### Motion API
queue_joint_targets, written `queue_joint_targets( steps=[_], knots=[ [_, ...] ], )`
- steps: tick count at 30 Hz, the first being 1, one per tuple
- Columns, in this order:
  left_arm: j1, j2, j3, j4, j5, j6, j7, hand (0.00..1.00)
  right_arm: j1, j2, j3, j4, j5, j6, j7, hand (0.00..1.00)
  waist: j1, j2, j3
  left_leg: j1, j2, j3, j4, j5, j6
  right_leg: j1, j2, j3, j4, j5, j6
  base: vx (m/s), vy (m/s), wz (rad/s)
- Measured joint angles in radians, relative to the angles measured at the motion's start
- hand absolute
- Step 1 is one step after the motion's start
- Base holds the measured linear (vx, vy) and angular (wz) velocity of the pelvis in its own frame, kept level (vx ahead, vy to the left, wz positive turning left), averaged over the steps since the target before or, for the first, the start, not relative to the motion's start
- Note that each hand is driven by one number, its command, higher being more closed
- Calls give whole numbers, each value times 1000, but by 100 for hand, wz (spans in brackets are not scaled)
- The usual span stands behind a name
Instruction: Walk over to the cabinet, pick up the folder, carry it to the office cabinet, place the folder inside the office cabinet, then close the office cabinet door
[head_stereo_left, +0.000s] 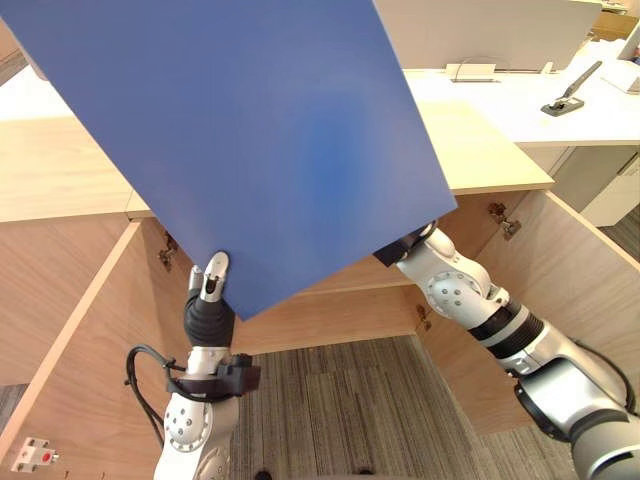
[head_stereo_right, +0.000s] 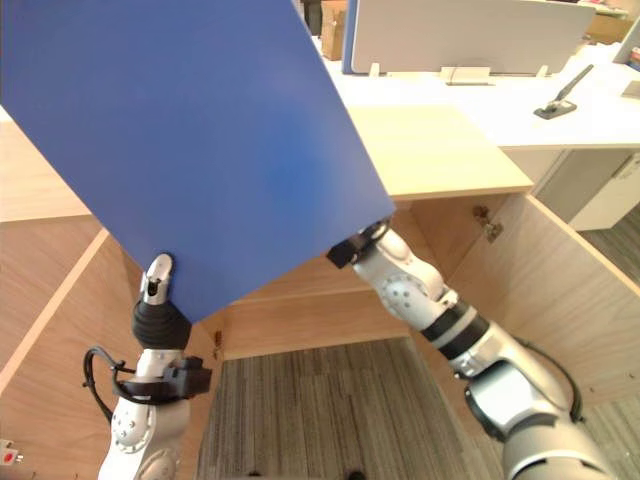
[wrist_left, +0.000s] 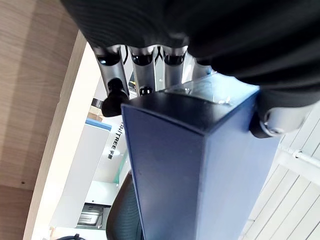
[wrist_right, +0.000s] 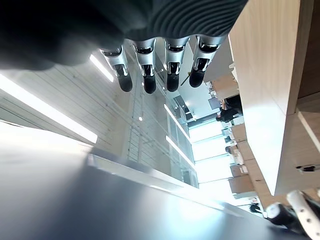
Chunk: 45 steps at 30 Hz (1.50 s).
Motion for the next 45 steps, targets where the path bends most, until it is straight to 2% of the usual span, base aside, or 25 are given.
queue_joint_targets(
  steps=[10, 14, 21, 22, 27, 37, 45],
  knots=[
    [-1, 6, -12, 19, 22, 1, -26, 100, 10, -34, 9, 3, -3, 6, 20, 0, -3, 1, -18, -5, -1, 0, -1, 2, 1, -11, -1, 1, 7, 0, 0, 0, 0, 0],
    [-1, 6, -2, 29, 37, 9, -28, 100, 60, -32, -28, 24, -6, 13, 16, 0, -4, 2, -22, -5, -3, 1, -3, 5, 3, -14, -4, 3, 11, 0, 0, 0, 0, 0],
    [2, 1, 99, 64, 97, 25, -20, 100, 118, -31, -264, 136, -137, 25, -48, 0, -8, 5, -24, -5, -6, 8, -11, 12, 6, -27, -7, 7, 21, 0, 0, -5, 11, -3],
    [1, -3, 136, 79, 141, 27, -4, 100, 118, -30, -319, 145, -166, 18, -70, 0, -10, 7, -25, -3, -6, 10, -11, 12, 6, -28, -7, 9, 22, 0, 0, -3, 21, -4],
    [0, -4, 234, 101, 261, 55, 46, 100, 112, -25, -399, 160, -282, -15, -122, 0, -13, 11, -28, -2, -6, 12, -11, 12, 6, -28, -6, 13, 23, 0, 0, 0, 0, 0],
    [-23, -4, 271, 100, 315, 55, 83, 100, 56, 29, -391, 164, -317, -19, -135, 0, -11, 14, -29, -2, -6, 13, -11, 12, 6, -29, -7, 16, 22, 1, 0, 0, 0, 0],
    [-82, 7, 225, 100, 345, 55, 83, 100, -51, 60, -233, 228, -317, -13, -131, 0, -6, 14, -29, -3, -6, 20, -11, 12, 6, -32, -6, 22, 20, 5, -1, 0, 0, -1]
  ],
)
